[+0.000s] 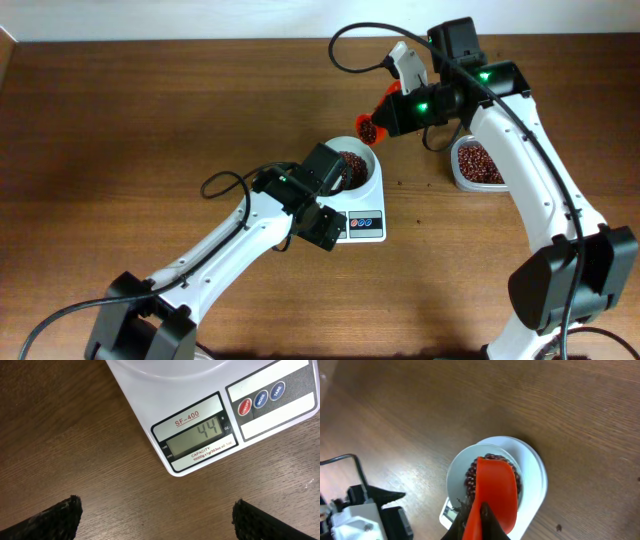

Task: Scoop item into bowl and weigh 50g on scale
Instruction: 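Tilt the scoop gradually with the right gripper, trickling beans into bowl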

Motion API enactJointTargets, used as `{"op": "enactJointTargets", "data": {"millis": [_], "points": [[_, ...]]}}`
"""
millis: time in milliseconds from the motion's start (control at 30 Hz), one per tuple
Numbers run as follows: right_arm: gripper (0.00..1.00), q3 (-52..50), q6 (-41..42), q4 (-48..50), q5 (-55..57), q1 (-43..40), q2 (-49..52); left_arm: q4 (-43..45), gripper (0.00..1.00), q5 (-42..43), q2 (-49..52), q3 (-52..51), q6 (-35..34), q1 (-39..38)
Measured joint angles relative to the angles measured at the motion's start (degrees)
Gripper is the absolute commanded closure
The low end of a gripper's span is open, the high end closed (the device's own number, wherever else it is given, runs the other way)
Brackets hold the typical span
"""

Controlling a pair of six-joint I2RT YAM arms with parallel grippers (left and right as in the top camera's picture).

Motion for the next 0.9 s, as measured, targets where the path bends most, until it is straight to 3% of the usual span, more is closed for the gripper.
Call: {"op": "enactJointTargets", "data": {"millis": [900], "points": [[0.96,0.00,-7.15,1.49,1.33,0.72,0.00,0.00,0.01,-0.20,0.00,0.00,0.00,0.00]]}}
